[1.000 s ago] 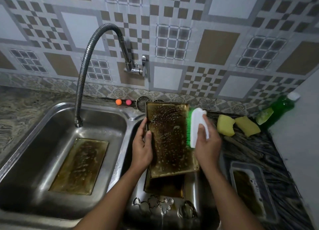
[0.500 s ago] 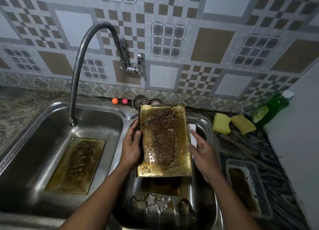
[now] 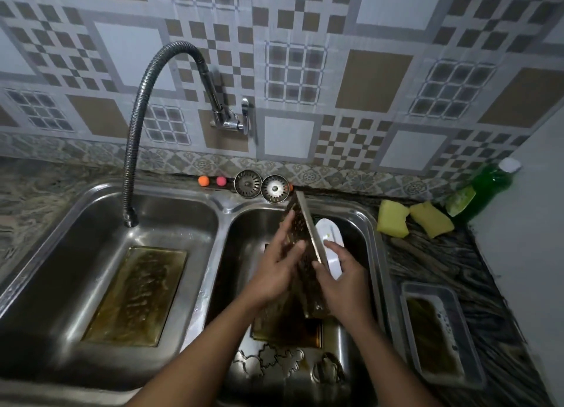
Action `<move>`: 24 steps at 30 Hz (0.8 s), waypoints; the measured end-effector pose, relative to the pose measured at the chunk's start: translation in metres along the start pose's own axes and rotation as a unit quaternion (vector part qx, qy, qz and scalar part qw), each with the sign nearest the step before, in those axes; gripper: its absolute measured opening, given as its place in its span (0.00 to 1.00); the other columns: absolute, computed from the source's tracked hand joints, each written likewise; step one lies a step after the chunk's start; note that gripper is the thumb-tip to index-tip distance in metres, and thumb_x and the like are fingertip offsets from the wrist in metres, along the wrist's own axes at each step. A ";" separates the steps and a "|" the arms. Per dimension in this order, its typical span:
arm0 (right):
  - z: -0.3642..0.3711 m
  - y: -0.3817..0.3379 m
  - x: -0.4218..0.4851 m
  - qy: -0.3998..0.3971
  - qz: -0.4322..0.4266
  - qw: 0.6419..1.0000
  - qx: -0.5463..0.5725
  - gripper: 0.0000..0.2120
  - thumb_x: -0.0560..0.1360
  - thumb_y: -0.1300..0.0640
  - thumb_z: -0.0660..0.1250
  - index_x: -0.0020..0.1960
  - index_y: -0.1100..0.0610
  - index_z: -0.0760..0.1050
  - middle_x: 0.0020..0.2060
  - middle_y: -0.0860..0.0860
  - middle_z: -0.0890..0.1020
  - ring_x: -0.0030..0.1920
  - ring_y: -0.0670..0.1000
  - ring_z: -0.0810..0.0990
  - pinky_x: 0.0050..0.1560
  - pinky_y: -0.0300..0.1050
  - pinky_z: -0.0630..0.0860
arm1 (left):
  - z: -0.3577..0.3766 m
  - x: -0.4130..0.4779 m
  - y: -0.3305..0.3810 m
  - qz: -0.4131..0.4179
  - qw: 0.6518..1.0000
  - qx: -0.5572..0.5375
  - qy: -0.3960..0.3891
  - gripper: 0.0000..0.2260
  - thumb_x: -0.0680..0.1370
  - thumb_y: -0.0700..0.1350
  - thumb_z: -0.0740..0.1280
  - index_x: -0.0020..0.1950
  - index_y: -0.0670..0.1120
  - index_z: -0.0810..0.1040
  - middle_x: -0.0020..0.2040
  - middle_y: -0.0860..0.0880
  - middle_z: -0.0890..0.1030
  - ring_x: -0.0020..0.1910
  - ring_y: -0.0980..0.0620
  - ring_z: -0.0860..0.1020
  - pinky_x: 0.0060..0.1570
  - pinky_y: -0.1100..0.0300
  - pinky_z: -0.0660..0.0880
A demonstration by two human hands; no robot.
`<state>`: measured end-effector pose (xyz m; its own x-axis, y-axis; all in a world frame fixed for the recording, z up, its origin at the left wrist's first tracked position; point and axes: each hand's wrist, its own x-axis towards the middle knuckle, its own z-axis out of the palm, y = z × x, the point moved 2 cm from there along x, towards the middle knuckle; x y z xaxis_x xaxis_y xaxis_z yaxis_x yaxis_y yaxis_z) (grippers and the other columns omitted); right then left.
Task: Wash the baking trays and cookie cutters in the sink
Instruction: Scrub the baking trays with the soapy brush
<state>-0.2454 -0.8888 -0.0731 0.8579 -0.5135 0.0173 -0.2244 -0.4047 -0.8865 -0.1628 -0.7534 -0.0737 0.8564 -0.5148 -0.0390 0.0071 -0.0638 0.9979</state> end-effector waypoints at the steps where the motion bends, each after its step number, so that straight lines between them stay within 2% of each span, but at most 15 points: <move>1: 0.005 0.001 -0.002 -0.007 -0.002 1.000 -0.023 0.19 0.74 0.52 0.71 0.62 0.38 0.74 0.59 0.44 0.81 0.59 0.46 0.79 0.59 0.48 0.78 | 0.008 0.000 0.000 -0.019 0.999 -0.042 -0.008 0.25 0.83 0.46 0.63 0.78 0.61 0.60 0.73 0.61 0.69 0.71 0.64 0.69 0.70 0.60 0.69; 4: 0.019 -0.002 -0.007 -0.050 -0.004 0.997 -0.058 0.26 0.71 0.44 0.68 0.67 0.36 0.67 0.60 0.44 0.79 0.58 0.46 0.79 0.55 0.50 0.80 | 0.011 -0.001 -0.006 -0.071 0.984 -0.154 0.045 0.22 0.84 0.43 0.60 0.77 0.58 0.64 0.71 0.54 0.74 0.68 0.55 0.75 0.69 0.50 0.72; 6: 0.026 -0.007 -0.009 -0.086 -0.005 0.996 -0.023 0.28 0.72 0.48 0.71 0.69 0.37 0.66 0.62 0.43 0.78 0.60 0.43 0.77 0.58 0.47 0.79 | 0.006 -0.002 -0.008 -0.085 0.977 -0.174 0.087 0.21 0.84 0.42 0.59 0.77 0.55 0.65 0.69 0.52 0.77 0.67 0.53 0.76 0.69 0.47 0.71; 8: 0.030 -0.011 -0.009 -0.110 0.004 0.994 0.021 0.26 0.74 0.53 0.70 0.69 0.39 0.68 0.63 0.43 0.77 0.61 0.41 0.77 0.60 0.47 0.78 | 0.002 -0.005 -0.009 -0.094 0.972 -0.184 0.114 0.21 0.84 0.39 0.59 0.76 0.53 0.67 0.66 0.51 0.79 0.64 0.52 0.78 0.68 0.49 0.72; 10: 0.032 -0.012 -0.006 -0.103 0.008 0.993 0.047 0.24 0.76 0.55 0.66 0.70 0.40 0.69 0.65 0.45 0.77 0.63 0.42 0.76 0.63 0.49 0.77 | -0.003 -0.009 -0.011 -0.097 0.972 -0.158 0.144 0.22 0.83 0.36 0.60 0.73 0.55 0.69 0.66 0.50 0.79 0.62 0.55 0.79 0.66 0.52 0.74; 12: 0.032 -0.015 -0.002 -0.095 0.012 0.995 0.041 0.23 0.78 0.56 0.64 0.72 0.44 0.69 0.67 0.46 0.76 0.65 0.44 0.75 0.64 0.44 0.73 | -0.010 -0.010 -0.018 -0.095 0.972 -0.138 0.163 0.23 0.82 0.35 0.62 0.71 0.58 0.70 0.66 0.50 0.79 0.63 0.54 0.78 0.67 0.51 0.73; 16: 0.024 -0.019 0.001 -0.058 -0.005 0.998 0.019 0.18 0.82 0.56 0.61 0.71 0.51 0.72 0.66 0.45 0.76 0.66 0.44 0.73 0.63 0.35 0.69 | -0.022 -0.007 -0.025 -0.097 0.961 -0.157 0.204 0.22 0.81 0.34 0.61 0.70 0.55 0.73 0.64 0.50 0.81 0.62 0.51 0.80 0.66 0.46 0.74; 17: 0.023 -0.022 -0.001 -0.056 -0.015 0.998 0.004 0.17 0.82 0.54 0.60 0.71 0.51 0.73 0.66 0.44 0.76 0.65 0.42 0.73 0.62 0.35 0.69 | -0.024 -0.006 -0.026 -0.096 0.959 -0.156 0.215 0.21 0.81 0.34 0.61 0.69 0.54 0.74 0.63 0.50 0.81 0.61 0.52 0.80 0.64 0.49 0.76; 20: 0.033 -0.029 -0.002 -0.045 -0.034 0.998 -0.022 0.16 0.82 0.52 0.60 0.69 0.50 0.75 0.64 0.45 0.79 0.62 0.39 0.74 0.61 0.35 0.70 | -0.021 -0.005 -0.024 -0.081 0.962 -0.133 0.226 0.19 0.81 0.33 0.60 0.67 0.52 0.74 0.60 0.52 0.81 0.54 0.62 0.81 0.55 0.65 0.78; 24: 0.032 -0.032 -0.005 0.015 -0.058 0.996 -0.067 0.16 0.81 0.51 0.62 0.67 0.50 0.77 0.58 0.47 0.83 0.58 0.45 0.80 0.57 0.42 0.77 | -0.016 -0.005 -0.026 -0.064 0.962 -0.133 0.231 0.19 0.81 0.35 0.64 0.66 0.54 0.74 0.61 0.53 0.81 0.57 0.61 0.81 0.52 0.68 0.76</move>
<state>-0.2278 -0.8493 -0.0598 0.8675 -0.4797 0.1317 -0.1862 -0.5586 -0.8083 -0.1594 -0.7354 -0.0982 0.9775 -0.0777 -0.1961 0.2060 0.1515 0.9668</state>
